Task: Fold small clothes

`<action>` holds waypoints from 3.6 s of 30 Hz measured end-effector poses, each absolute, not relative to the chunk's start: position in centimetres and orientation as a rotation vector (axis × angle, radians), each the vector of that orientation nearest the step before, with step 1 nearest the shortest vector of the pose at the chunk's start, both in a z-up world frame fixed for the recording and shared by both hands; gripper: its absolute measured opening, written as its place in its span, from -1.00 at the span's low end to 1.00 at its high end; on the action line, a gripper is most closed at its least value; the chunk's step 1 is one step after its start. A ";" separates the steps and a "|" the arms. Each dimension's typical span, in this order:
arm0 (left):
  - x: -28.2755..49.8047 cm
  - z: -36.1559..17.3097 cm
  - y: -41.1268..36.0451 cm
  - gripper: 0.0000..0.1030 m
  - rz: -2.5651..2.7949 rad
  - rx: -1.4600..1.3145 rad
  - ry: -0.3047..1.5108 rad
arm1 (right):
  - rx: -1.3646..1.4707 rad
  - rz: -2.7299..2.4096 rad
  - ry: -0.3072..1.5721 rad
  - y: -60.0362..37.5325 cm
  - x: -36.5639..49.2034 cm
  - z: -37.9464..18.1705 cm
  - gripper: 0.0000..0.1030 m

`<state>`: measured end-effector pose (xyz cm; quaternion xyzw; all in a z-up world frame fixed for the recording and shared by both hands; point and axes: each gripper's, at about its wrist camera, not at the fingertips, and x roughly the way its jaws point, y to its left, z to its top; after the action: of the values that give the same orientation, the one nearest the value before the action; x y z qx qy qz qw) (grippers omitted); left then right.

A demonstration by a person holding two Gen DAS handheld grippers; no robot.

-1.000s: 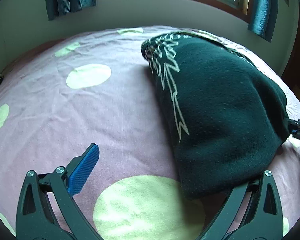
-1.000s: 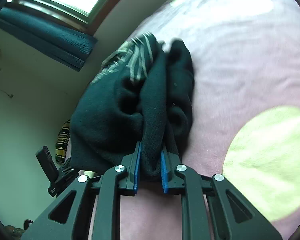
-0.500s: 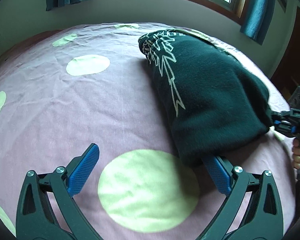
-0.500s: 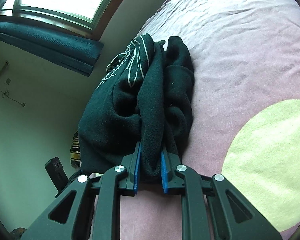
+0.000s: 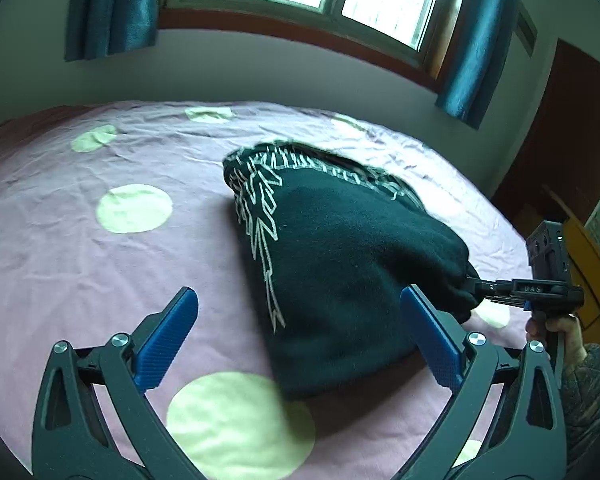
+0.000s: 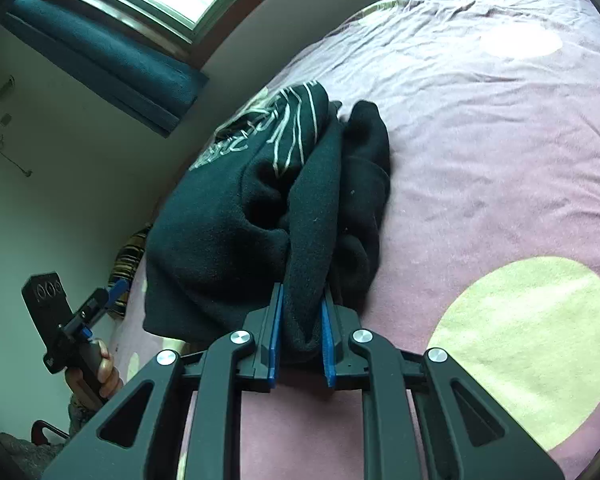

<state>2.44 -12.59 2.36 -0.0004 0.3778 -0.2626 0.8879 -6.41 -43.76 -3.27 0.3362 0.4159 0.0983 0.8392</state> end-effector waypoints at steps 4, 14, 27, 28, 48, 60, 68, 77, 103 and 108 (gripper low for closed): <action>4.8 -1.5 -14.5 0.96 -0.515 0.046 0.879 | 0.794 0.265 0.863 -44.9 -6.6 -4.3 -0.64; 6.8 -5.3 -12.5 0.96 -0.564 -0.173 0.998 | 0.493 0.345 0.839 -43.2 -1.5 5.5 -0.30; 6.3 -5.7 -13.5 0.96 -0.560 -0.148 0.980 | 0.226 0.500 1.103 -35.1 23.5 2.7 -0.01; 6.3 -5.7 -13.5 0.96 -0.560 -0.148 0.977 | 0.245 0.503 1.119 -34.9 24.4 1.9 -0.01; 5.3 -5.6 -12.9 0.96 -0.557 -0.170 0.964 | 0.583 0.371 1.134 -40.7 26.7 -2.4 -0.69; 5.5 -4.9 -12.2 0.96 -0.592 -0.206 0.968 | 0.634 0.292 0.787 -44.6 5.9 3.5 -0.04; 3.4 -3.1 -12.5 0.96 -0.632 -0.151 0.935 | 0.734 0.394 0.916 -40.7 2.0 -3.7 0.04; 3.9 0.2 -7.7 0.96 -0.733 -0.256 0.888 | 0.871 0.256 0.645 -46.3 -2.7 -1.0 0.56; 15.5 -6.3 -7.9 0.96 -0.921 -0.612 1.185 | 0.999 0.255 0.970 -48.3 3.3 -8.6 0.68; 16.4 -6.4 -9.7 0.96 -0.914 -0.582 1.218 | 1.066 0.335 0.986 -46.9 5.4 -9.1 0.78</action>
<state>16.41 -9.74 -6.44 -0.2598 0.5437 -0.4082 0.6858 5.45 -46.91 -9.15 0.4851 0.4485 0.1523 0.7351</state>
